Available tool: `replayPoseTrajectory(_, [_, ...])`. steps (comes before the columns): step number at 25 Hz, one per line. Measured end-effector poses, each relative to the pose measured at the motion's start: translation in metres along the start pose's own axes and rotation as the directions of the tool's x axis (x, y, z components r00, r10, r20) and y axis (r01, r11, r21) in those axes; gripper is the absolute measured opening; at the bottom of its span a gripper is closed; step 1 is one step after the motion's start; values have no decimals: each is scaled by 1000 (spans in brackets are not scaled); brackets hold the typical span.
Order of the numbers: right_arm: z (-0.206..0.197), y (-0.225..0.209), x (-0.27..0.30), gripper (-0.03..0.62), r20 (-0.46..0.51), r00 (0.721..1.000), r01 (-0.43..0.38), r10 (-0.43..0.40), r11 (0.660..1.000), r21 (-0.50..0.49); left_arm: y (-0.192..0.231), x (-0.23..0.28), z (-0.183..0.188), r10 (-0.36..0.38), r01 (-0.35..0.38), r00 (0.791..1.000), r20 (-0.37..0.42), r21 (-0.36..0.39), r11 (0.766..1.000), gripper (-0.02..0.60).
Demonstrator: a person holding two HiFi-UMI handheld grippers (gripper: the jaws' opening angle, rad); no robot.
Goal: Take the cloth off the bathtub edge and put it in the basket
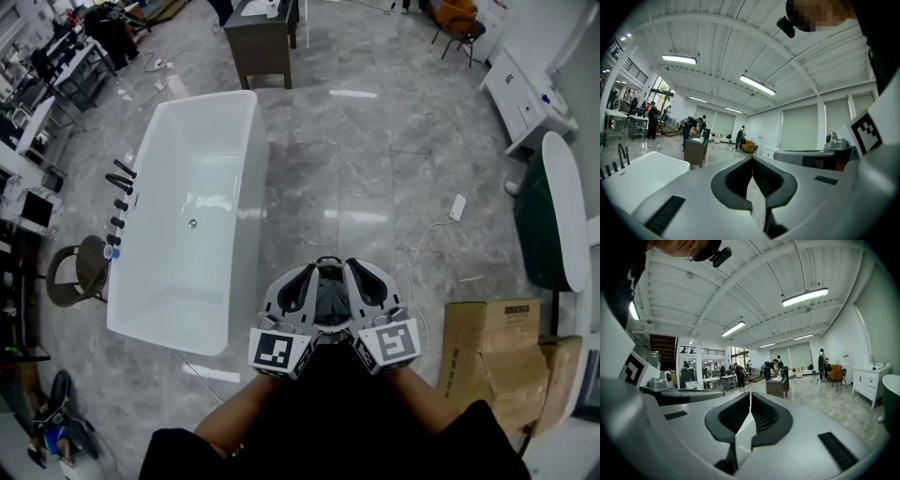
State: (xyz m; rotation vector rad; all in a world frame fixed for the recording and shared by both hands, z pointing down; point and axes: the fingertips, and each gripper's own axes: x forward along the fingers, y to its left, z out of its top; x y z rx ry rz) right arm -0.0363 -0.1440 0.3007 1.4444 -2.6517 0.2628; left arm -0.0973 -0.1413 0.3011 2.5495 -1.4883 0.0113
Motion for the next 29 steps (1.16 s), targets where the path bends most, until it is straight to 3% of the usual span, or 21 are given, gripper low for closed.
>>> replayPoseTrajectory(16, [-8,38,8,31,5,993,119,-119,992,-40,33,-21,4,-47,47,999,-19,38,998,14])
replayPoseTrajectory(23, [-15,54,4,31,2,991,137,-137,990,-36,35,-36,-5,-65,67,997,-49,43,997,15])
replayPoseTrajectory(29, [-23,63,-3,31,0,990,141,-141,989,-35,29,-47,-5,-81,82,997,-14,37,996,14])
